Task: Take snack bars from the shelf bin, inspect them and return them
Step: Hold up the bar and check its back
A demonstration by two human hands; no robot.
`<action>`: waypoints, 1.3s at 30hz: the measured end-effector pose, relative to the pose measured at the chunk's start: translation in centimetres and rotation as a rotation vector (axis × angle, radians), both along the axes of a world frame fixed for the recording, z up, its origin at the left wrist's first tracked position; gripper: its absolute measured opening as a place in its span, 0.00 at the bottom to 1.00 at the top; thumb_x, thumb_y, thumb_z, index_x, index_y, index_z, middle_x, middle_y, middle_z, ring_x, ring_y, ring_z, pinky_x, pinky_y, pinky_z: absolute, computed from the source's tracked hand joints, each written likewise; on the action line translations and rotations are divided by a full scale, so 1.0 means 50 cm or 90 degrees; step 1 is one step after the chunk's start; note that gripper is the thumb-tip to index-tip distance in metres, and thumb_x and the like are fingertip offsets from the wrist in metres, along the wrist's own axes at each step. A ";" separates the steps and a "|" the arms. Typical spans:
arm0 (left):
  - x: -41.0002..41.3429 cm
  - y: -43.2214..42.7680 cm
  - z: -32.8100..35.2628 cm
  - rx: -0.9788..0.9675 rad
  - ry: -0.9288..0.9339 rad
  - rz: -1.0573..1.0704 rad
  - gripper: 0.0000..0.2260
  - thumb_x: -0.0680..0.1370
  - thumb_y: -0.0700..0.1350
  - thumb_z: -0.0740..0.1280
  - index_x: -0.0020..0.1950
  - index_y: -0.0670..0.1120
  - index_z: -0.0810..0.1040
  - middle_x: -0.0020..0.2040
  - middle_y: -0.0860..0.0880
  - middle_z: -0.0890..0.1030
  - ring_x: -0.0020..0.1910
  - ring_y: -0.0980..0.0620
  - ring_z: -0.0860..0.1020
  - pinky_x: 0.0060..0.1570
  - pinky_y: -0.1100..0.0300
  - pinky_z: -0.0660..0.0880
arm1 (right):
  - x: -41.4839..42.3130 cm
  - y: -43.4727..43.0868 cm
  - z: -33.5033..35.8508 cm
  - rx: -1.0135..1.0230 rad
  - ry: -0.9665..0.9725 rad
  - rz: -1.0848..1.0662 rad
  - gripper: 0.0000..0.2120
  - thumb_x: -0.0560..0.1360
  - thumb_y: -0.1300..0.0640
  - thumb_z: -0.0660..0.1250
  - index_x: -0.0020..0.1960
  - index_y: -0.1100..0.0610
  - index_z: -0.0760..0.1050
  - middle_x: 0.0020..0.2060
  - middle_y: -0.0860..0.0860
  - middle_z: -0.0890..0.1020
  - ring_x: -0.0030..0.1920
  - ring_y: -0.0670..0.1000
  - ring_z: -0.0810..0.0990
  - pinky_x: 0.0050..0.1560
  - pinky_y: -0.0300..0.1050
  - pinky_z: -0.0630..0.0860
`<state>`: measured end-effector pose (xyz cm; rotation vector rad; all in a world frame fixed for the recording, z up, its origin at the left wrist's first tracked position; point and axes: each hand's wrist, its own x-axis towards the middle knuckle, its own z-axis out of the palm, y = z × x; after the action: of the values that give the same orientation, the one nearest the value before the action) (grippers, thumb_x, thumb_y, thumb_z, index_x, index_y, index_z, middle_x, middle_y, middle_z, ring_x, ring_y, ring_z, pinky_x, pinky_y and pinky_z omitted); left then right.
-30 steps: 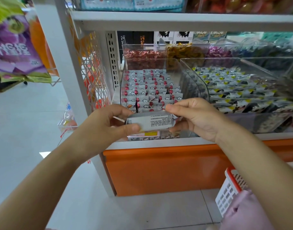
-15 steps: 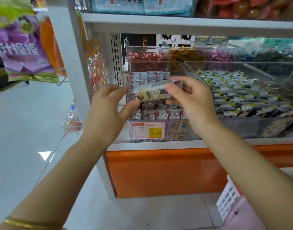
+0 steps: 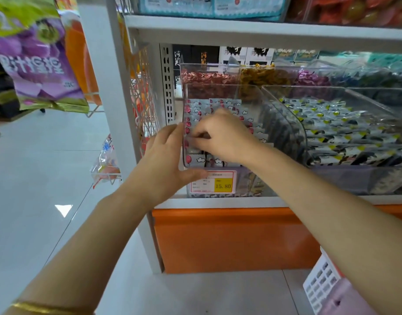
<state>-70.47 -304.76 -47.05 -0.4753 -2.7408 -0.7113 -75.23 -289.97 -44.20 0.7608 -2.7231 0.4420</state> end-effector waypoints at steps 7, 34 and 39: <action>0.004 0.000 0.003 0.019 -0.020 -0.007 0.46 0.67 0.59 0.72 0.77 0.49 0.51 0.76 0.48 0.56 0.74 0.45 0.53 0.70 0.49 0.56 | -0.028 0.003 0.026 -0.033 -0.105 0.006 0.12 0.76 0.60 0.61 0.50 0.53 0.83 0.48 0.49 0.82 0.50 0.46 0.70 0.53 0.42 0.66; 0.035 0.023 0.021 0.247 0.044 -0.033 0.17 0.77 0.54 0.60 0.61 0.48 0.77 0.48 0.51 0.76 0.42 0.58 0.75 0.38 0.69 0.69 | 0.146 0.116 -0.001 -1.118 -0.365 -0.107 0.03 0.72 0.65 0.66 0.41 0.62 0.79 0.29 0.52 0.82 0.28 0.45 0.79 0.28 0.34 0.76; 0.048 0.030 0.017 0.459 -0.113 -0.050 0.08 0.79 0.50 0.60 0.46 0.51 0.78 0.32 0.56 0.78 0.30 0.62 0.75 0.31 0.69 0.72 | 0.152 0.130 -0.021 -1.232 -0.473 -0.126 0.07 0.72 0.65 0.67 0.36 0.63 0.80 0.28 0.54 0.81 0.27 0.46 0.80 0.26 0.34 0.76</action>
<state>-68.08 -303.27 -46.20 -0.3566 -2.3749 -1.7269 -67.65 -283.48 -45.27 -0.3232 -1.3094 2.8281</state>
